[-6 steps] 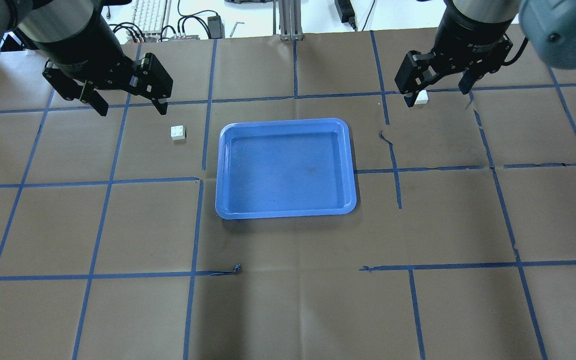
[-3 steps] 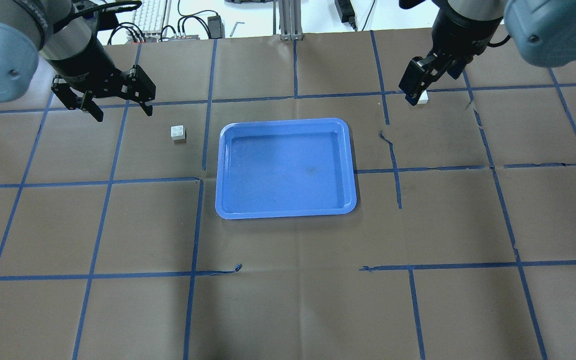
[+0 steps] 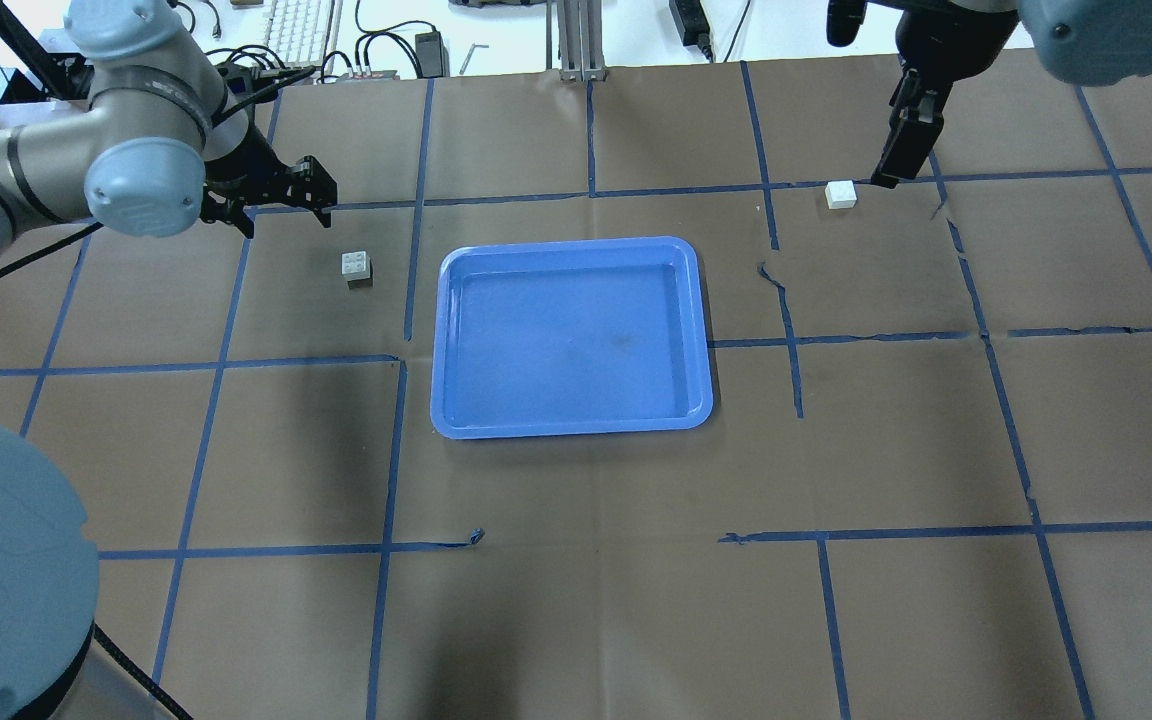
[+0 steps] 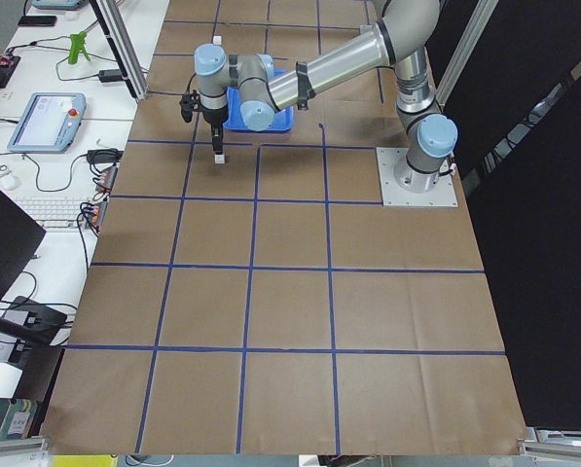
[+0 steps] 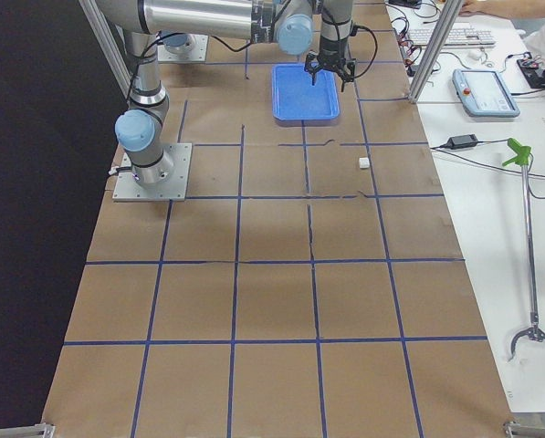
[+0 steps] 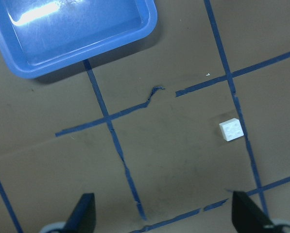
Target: Assemble white blocks and place on blue tray
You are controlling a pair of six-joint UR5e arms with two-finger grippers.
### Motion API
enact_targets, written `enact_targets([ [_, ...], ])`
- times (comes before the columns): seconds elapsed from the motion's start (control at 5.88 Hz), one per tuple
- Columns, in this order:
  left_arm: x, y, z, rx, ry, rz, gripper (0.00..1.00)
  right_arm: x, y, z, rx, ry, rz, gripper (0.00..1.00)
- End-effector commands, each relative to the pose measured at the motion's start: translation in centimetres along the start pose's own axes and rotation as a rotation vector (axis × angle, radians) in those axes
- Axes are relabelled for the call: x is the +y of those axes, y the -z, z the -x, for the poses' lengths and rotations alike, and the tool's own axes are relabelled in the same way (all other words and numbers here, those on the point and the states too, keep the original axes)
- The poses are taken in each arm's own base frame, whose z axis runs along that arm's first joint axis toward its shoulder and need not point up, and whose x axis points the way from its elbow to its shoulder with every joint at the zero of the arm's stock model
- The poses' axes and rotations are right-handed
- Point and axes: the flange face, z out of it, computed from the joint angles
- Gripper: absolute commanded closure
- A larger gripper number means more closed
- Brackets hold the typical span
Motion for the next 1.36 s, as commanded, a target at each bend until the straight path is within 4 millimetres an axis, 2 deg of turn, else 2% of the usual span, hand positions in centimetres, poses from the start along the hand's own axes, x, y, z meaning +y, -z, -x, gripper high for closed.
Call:
enact_targets([
  [0.0, -0.4, -5.6, -2.3, 0.012, -0.065, 0.003, 0.00, 3.6, -1.9, -6.8, -0.003, 0.188, -0.086, 0.00],
  [0.17, -0.5, -7.0, -2.4, 0.014, -0.070, 0.008, 0.00, 4.6, -3.7, -9.1, -0.015, 0.235, -0.150, 0.00],
  [0.34, -0.5, -8.7, -2.5, 0.016, -0.071, 0.021, 0.00, 6.4, -7.0, -11.1, -0.047, 0.245, -0.216, 0.00],
  [0.51, -0.4, -9.0, -2.6, 0.017, -0.075, 0.028, 0.03, 9.5, -10.7, -12.9, -0.072, 0.248, -0.316, 0.00],
  [0.68, -0.3, -8.7, -2.6, 0.016, -0.080, 0.025, 0.45, 11.1, -13.9, -14.1, -0.080, 0.277, -0.402, 0.00],
  [0.85, -0.3, -8.3, -2.7, 0.016, -0.086, 0.021, 0.73, 11.8, -16.8, -15.3, -0.063, 0.262, -0.539, 0.00],
  [1.02, -0.4, -7.8, -2.7, 0.016, -0.086, 0.012, 0.87, 12.2, -21.1, -16.1, -0.084, 0.263, -0.601, 0.00],
  [1.19, -0.2, -6.2, -3.4, 0.014, -0.199, -0.004, 0.87, 12.1, -24.5, -16.7, -0.084, 0.286, -0.649, 0.00],
])
